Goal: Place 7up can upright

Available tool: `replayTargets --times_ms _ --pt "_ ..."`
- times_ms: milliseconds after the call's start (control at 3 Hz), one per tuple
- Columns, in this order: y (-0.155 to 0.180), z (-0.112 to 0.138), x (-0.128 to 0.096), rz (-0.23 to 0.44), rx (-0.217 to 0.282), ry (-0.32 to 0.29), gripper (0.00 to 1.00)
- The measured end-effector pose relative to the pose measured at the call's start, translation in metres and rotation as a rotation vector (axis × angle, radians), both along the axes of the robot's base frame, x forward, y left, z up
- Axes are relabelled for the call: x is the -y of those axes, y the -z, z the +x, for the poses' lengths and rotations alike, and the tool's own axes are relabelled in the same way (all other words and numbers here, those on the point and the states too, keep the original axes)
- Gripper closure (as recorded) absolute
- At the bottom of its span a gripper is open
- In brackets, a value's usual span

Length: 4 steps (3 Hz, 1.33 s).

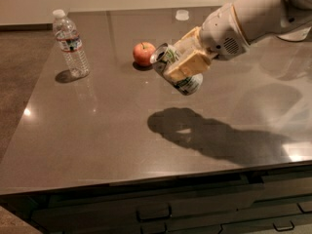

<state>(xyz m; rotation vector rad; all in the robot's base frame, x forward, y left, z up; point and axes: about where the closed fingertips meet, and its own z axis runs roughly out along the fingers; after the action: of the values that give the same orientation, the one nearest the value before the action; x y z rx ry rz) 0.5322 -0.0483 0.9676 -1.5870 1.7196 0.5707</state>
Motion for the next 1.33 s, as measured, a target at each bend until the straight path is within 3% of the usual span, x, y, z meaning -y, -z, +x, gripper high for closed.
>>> replayTargets --times_ms 667,1333 --pt "0.007 0.011 -0.013 0.287 -0.016 0.066 1.00" --pt "0.022 0.013 -0.011 0.491 -0.027 0.073 1.00"
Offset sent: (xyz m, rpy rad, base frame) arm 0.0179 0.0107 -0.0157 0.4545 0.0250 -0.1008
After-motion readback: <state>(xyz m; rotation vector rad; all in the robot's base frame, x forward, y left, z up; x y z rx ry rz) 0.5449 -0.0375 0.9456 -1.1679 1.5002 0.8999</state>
